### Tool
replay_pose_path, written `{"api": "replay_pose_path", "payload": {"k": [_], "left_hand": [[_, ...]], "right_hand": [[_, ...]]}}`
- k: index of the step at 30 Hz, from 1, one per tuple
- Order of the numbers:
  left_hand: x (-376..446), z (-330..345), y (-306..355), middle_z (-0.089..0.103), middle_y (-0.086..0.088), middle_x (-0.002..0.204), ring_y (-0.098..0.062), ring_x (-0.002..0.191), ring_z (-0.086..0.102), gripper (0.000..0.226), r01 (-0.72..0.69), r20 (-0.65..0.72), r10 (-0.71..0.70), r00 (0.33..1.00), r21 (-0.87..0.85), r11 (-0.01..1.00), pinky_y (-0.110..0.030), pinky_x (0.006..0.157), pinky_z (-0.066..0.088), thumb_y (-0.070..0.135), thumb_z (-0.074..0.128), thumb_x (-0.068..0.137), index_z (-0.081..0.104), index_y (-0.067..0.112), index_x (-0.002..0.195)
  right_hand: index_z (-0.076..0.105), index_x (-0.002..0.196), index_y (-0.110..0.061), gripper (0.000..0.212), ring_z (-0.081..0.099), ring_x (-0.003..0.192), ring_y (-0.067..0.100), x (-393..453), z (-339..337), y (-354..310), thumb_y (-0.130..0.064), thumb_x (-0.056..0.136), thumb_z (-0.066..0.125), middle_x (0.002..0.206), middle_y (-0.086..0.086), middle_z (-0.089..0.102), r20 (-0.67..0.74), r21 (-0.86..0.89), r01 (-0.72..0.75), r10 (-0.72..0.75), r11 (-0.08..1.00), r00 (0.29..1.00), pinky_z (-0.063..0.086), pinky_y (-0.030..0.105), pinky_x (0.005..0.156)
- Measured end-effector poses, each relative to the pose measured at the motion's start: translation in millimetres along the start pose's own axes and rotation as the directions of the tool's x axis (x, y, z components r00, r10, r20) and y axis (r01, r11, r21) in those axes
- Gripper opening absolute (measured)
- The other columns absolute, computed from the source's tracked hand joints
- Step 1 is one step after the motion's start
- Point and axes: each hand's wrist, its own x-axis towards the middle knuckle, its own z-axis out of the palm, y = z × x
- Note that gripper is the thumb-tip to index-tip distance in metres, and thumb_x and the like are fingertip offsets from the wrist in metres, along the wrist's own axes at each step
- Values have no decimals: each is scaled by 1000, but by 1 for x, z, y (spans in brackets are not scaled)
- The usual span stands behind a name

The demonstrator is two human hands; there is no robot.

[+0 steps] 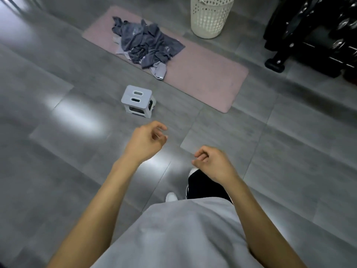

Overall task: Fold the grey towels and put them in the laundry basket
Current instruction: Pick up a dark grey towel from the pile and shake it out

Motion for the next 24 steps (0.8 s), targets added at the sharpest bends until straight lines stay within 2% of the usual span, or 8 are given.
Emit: {"api": "replay_pose_path", "payload": {"k": [6, 9, 15, 19, 21, 24], "left_hand": [[133, -26, 10, 65, 14, 76, -11, 74, 62, 13, 67, -33, -66, 997, 33, 997, -22, 69, 46, 20, 70, 86, 63, 27, 93], [191, -51, 24, 66, 13, 76, -9, 71, 62, 16, 114, -73, -114, 991, -8, 993, -21, 69, 49, 19, 71, 85, 63, 31, 90], [302, -102, 42, 66, 10, 74, 0, 60, 59, 24, 171, -133, -180, 975, -74, 982, -9, 59, 44, 14, 70, 85, 61, 36, 83], [375, -126, 37, 69, 4, 75, -3, 60, 60, 12, 218, -130, -235, 963, -130, 967, -18, 60, 46, 14, 68, 86, 66, 25, 90], [415, -141, 31, 70, 2, 75, -8, 62, 64, 13, 208, -96, -224, 970, -156, 966, -24, 63, 52, 15, 66, 86, 65, 27, 89], [467, -173, 26, 71, 3, 78, -18, 72, 70, 11, 199, -72, -212, 975, -156, 967, -40, 73, 57, 27, 64, 80, 63, 33, 88]], "right_hand": [[67, 85, -22, 10, 61, 69, 6, 161, -48, -56, -23, 78, 74, 81, -7, 66, 34, 34, 45, -46, 998, 998, 51, 22, 70], [67, 86, -21, 11, 60, 68, 5, 234, -78, -92, -24, 79, 74, 82, -6, 66, 51, 35, 80, -82, 996, 995, 47, 19, 66], [68, 86, -19, 10, 60, 68, 6, 358, -122, -173, -23, 79, 74, 79, -7, 66, 92, -12, 135, -134, 991, 987, 47, 19, 63], [67, 86, -22, 10, 61, 71, 7, 430, -131, -216, -22, 79, 74, 81, -6, 67, 108, -63, 134, -127, 989, 986, 45, 15, 66], [66, 86, -22, 9, 61, 71, 6, 461, -136, -237, -22, 79, 73, 82, -6, 67, 97, -102, 128, -118, 987, 988, 43, 10, 64], [67, 85, -22, 7, 60, 68, 2, 502, -146, -272, -21, 78, 71, 79, -8, 67, 81, -135, 114, -104, 984, 991, 44, 10, 64]]}}
